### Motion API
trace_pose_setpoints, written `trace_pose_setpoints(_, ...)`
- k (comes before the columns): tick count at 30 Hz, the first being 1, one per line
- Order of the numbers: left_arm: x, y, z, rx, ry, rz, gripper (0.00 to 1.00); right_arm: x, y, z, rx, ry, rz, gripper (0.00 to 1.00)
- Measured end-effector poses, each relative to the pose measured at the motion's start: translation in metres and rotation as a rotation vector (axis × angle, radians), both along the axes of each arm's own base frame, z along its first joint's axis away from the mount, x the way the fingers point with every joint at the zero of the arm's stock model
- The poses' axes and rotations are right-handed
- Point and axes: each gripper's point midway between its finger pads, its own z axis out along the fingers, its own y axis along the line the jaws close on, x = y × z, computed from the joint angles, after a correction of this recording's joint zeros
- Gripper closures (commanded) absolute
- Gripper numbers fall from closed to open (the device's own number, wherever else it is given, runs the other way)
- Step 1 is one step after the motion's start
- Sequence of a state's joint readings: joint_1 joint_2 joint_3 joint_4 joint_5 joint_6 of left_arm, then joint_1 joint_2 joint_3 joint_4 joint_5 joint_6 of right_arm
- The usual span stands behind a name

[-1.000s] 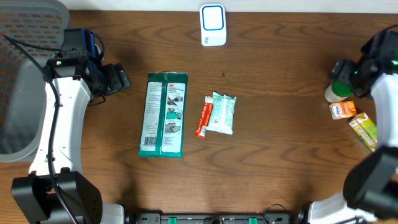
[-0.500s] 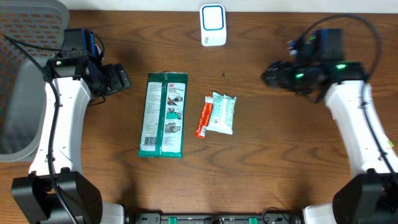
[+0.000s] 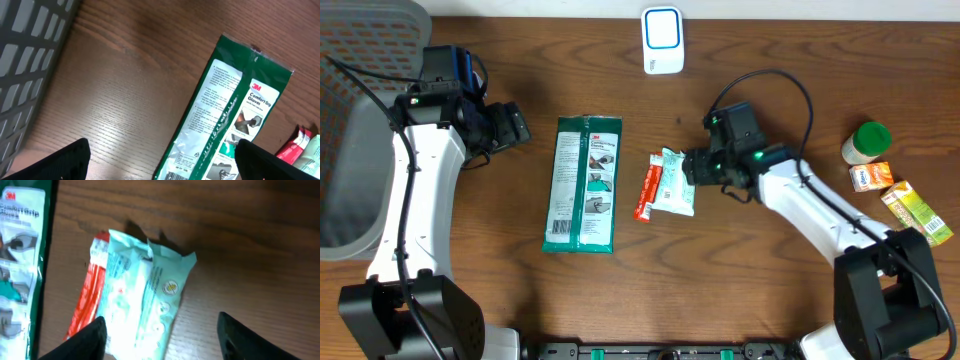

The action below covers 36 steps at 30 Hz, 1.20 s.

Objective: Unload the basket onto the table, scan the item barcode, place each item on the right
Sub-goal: 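Move the open right gripper left over the pale green wipes pouch, then lower the right gripper and pinch the wipes pouch's top edge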

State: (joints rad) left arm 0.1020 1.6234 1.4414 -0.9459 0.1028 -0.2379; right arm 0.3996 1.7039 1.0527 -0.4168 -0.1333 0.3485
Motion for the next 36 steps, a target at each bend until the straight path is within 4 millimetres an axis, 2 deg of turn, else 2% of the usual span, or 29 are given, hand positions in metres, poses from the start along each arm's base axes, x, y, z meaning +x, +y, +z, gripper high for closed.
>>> trace_pose_setpoints(7, 0.0, 0.0, 0.0, 0.0, 0.0, 0.0, 0.08, -0.001, 0.011, -0.006, 0.001, -0.042, -0.001, 0.4)
trace_pose_setpoints(14, 0.0, 0.0, 0.0, 0.0, 0.001, 0.0, 0.08, 0.0, 0.011, -0.011, 0.008, -0.063, -0.007, 0.4)
trace_pose_setpoints(18, 0.0, 0.0, 0.0, 0.0, 0.0, 0.0, 0.08, 0.002, 0.012, -0.023, 0.002, -0.049, -0.008, 0.37)
trace_pose_setpoints(21, 0.0, 0.0, 0.0, 0.0, 0.0, 0.0, 0.08, 0.001, 0.011, -0.041, -0.015, -0.017, -0.009, 0.37)
trace_pose_setpoints(23, 0.0, 0.0, 0.0, 0.0, 0.0, 0.0, 0.08, 0.0, 0.011, -0.054, -0.025, 0.006, -0.012, 0.4)
trace_pose_setpoints(28, 0.0, 0.0, 0.0, 0.0, 0.001, 0.0, 0.07, 0.0, 0.014, -0.054, -0.004, 0.014, -0.014, 0.48)
trace_pose_setpoints(32, 0.0, 0.0, 0.0, 0.0, 0.0, 0.0, 0.08, -0.003, 0.018, -0.053, 0.027, 0.036, -0.02, 0.59)
trace_pose_setpoints(36, 0.0, 0.0, 0.0, 0.0, 0.0, 0.0, 0.07, -0.01, 0.017, -0.055, 0.059, 0.096, -0.061, 0.61)
